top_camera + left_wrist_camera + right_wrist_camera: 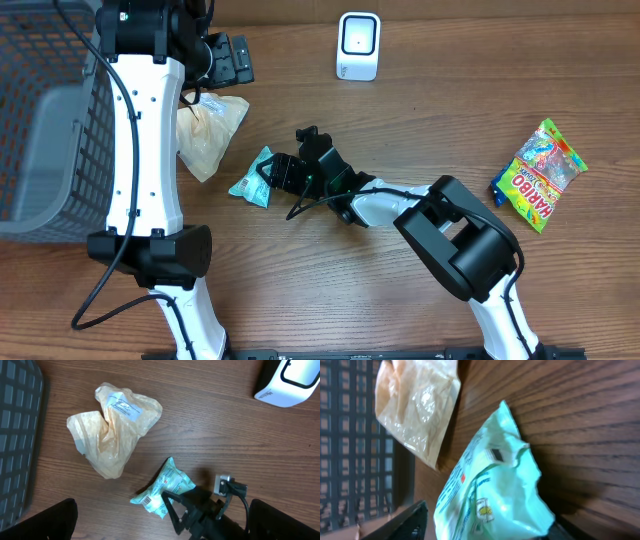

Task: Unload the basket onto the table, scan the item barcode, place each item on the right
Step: 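Reach the right gripper to the mint-green packet and grasp it, then lift the mint-green packet with the right gripper toward the scanner, then hold the mint-green packet's barcode up at the scanner with the right gripper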

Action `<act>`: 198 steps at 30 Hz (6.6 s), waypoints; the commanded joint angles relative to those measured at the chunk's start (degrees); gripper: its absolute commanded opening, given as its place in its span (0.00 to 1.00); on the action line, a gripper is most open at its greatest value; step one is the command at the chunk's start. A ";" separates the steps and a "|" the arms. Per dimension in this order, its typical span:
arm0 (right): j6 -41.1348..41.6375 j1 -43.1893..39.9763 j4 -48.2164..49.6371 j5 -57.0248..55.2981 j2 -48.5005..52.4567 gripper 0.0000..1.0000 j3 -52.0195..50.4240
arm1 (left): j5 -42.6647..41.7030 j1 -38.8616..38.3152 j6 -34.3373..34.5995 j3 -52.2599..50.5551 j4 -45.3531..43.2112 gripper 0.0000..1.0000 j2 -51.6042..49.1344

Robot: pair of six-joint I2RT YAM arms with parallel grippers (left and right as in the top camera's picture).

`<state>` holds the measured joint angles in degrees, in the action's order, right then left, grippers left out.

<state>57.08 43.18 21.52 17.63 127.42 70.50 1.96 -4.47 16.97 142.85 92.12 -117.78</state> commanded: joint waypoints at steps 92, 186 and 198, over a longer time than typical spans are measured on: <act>-111.19 -16.20 32.65 -38.38 -4.07 0.04 0.98 | -0.09 -0.04 -0.24 -0.35 -0.04 1.00 0.87; -137.87 -16.24 10.40 -32.54 9.11 0.04 29.11 | -0.07 -0.04 -0.24 -0.35 -0.04 1.00 0.87; -126.88 -16.24 22.56 -34.34 9.11 0.04 29.11 | -0.07 -0.04 -0.24 -0.35 -0.04 1.00 0.87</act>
<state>-72.34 27.09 42.74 -15.59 136.92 97.76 1.96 -4.47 16.97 142.80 92.12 -117.75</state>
